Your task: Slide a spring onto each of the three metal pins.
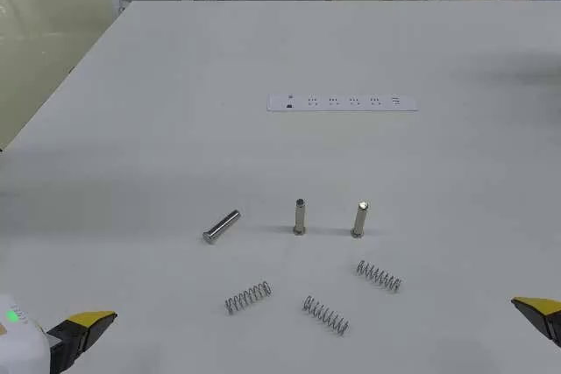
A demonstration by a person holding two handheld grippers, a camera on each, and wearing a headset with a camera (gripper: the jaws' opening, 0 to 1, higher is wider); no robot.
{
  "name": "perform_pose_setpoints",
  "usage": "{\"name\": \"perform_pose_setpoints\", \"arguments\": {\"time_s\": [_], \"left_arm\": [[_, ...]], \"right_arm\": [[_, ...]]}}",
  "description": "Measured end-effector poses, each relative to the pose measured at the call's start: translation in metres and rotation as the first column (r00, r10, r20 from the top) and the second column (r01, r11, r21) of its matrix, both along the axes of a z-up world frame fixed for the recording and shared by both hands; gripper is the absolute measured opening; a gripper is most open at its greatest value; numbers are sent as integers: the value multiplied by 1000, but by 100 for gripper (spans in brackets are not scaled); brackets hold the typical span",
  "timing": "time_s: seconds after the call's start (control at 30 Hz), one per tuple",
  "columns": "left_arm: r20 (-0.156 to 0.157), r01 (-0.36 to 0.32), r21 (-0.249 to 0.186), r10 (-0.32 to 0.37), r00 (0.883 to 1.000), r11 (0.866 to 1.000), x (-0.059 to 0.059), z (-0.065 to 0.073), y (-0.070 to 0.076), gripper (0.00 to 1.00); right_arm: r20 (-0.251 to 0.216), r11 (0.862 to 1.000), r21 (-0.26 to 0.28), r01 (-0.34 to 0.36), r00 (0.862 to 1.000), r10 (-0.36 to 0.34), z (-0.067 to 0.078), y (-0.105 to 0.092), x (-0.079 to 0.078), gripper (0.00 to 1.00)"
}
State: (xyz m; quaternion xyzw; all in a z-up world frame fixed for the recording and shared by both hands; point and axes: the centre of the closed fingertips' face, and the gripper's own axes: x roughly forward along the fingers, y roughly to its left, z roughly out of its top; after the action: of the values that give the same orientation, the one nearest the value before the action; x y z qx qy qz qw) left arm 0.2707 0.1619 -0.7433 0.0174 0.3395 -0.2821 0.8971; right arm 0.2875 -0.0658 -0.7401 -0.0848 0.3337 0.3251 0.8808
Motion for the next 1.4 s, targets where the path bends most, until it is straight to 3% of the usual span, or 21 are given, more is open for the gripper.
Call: {"name": "perform_pose_setpoints", "arguments": {"time_s": [0.7, 1.4], "left_arm": [[-6, 5, 15, -5, 1000, 1000, 1, 0, 3, 98], [-8, 11, -6, -11, 1000, 1000, 3, 4, -2, 98]], "right_arm": [[-4, 1000, -6, -2, 1000, 2, 0, -1, -1, 100], [-1, 1000, -2, 5, 1000, -5, 1, -1, -1, 99]]}}
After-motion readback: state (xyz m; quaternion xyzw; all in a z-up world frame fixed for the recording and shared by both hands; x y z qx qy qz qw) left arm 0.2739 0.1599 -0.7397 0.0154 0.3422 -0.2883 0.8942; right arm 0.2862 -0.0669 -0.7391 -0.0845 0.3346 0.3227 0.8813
